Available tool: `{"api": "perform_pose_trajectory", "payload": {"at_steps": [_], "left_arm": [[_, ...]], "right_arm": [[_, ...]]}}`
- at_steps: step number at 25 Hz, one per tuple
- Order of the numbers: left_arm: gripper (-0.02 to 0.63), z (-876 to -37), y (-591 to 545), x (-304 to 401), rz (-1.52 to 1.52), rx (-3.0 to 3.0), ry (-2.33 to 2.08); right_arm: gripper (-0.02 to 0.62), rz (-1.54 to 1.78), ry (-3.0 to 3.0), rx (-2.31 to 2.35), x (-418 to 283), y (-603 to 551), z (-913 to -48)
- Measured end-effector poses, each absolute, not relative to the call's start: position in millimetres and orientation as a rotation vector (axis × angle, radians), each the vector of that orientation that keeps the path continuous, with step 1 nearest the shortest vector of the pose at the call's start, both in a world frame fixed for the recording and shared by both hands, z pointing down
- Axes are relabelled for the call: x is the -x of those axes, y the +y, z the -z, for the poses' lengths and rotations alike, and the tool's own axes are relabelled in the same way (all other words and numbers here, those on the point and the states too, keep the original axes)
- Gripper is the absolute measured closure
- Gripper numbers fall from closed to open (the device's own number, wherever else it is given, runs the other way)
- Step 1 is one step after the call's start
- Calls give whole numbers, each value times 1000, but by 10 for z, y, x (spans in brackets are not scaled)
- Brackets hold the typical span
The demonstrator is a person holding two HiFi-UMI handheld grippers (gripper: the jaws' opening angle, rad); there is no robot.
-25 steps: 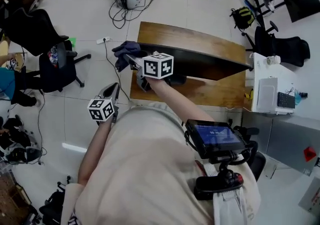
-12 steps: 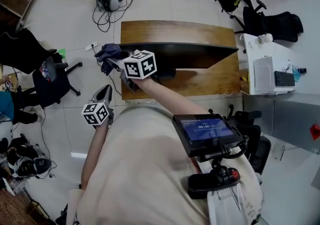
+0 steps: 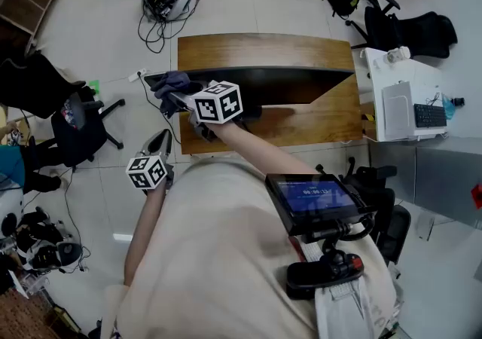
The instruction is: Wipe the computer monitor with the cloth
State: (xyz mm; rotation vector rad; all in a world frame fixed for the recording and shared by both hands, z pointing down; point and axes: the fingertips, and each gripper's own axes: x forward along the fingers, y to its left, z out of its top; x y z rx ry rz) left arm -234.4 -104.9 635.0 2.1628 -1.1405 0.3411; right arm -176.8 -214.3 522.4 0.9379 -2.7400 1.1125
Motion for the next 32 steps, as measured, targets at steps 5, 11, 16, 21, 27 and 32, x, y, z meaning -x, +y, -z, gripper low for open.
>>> {"api": "perform_pose_trajectory", "payload": {"at_steps": [5, 11, 16, 21, 27, 32], "left_arm": [[601, -6347, -1064, 2188, -364, -2176, -1123], [601, -6343, -1084, 2010, -397, -2198, -1093], [601, -6340, -1114, 1878, -420, -2216, -1066], [601, -6342, -1116, 1766, -439, -2224, -1045], [601, -6343, -1116, 1593, -454, -2240, -1018], [601, -6352, -1107, 1450, -454, -2257, -997]], "right_arm": [[477, -1105, -2738, -964, 1542, -2106, -5243], [477, -1143, -2730, -1018, 1206, -2066, -5261], [477, -1178, -2714, -1069, 903, -2043, -5273], [478, -1201, -2694, -1140, 568, -2014, -5282], [479, -1209, -2663, -1231, 138, -1987, -5331], [479, -1204, -2636, -1310, -181, -1960, -5341]]}}
